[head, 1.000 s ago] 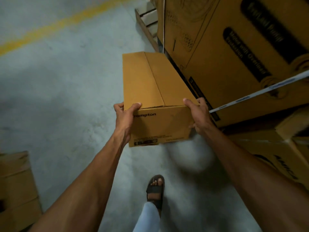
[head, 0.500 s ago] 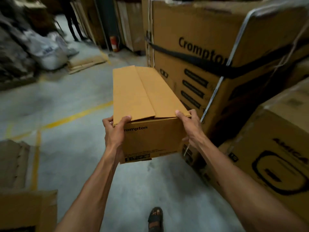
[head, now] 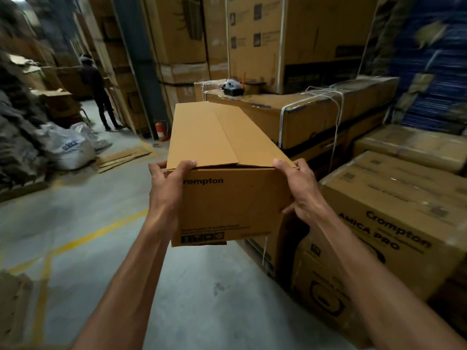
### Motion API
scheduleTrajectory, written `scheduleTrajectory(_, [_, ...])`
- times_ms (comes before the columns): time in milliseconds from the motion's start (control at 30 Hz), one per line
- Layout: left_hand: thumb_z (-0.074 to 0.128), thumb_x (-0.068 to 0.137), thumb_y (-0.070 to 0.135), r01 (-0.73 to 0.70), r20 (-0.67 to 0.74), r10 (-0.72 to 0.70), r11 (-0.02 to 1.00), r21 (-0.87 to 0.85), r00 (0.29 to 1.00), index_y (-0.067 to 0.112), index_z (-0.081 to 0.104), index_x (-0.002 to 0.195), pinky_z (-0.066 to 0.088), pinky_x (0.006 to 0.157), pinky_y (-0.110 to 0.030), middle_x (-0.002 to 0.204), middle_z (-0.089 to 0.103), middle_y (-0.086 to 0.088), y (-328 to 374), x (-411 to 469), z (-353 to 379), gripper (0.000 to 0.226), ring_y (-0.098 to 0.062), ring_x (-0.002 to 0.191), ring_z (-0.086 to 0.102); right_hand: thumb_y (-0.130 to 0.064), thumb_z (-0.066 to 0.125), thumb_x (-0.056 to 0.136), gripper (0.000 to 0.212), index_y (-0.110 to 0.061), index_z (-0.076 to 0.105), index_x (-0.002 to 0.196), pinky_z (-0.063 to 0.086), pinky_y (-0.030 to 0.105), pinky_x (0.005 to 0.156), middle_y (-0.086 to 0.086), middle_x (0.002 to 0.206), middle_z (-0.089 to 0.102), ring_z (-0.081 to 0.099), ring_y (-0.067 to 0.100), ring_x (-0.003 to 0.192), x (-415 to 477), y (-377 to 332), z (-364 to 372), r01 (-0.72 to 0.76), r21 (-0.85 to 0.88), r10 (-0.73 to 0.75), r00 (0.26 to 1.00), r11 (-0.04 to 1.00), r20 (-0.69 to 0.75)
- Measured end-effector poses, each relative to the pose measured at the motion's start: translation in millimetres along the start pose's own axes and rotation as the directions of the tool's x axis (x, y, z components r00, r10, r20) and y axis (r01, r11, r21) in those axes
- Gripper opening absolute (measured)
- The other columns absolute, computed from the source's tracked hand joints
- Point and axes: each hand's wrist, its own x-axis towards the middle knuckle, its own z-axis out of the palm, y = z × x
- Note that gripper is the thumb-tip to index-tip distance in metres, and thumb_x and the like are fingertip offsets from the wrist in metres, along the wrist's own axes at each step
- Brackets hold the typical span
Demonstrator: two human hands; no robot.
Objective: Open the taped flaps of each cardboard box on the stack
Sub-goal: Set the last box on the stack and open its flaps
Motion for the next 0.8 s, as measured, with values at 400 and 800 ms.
scheduleTrajectory(400, [0.066, 0.093, 0.047, -0.156, 0.177, 0.170, 0.984, -0.088, 0.969, 0.033, 0.041, 0.117, 0.054, 0.072, -0.041, 0.109, 0.066, -0.003, 66.8, -72.2, 49.6, 0.037, -0.022, 0.099, 0.068, -0.050, 0.060, 0.097, 0.037, -0.021, 0.052, 0.120, 0.057, 0.052, 0.058, -0.005, 0.110, 0.056, 0.058, 0.017, 0.094, -68.7, -54.5, -102.8, 0.139, 0.053, -0.126, 0.971, 0.989, -0.205])
scheduleTrajectory(800, [0.062, 0.097, 0.038, -0.243, 0.325, 0.287, 0.955, -0.169, 0.901, 0.024, 0.042, 0.120, 0.052, 0.051, -0.017, 0.109, 0.064, 0.001, 102.4, -121.7, 72.7, 0.033, 0.007, 0.070, 0.067, -0.057, 0.056, 0.097, 0.036, -0.027, 0.051, 0.117, 0.059, 0.065, 0.063, -0.003, 0.115, 0.056, 0.060, 0.026, 0.104, -126.3, -76.1, -181.3, 0.160, -0.040, -0.164, 0.935, 0.986, -0.314])
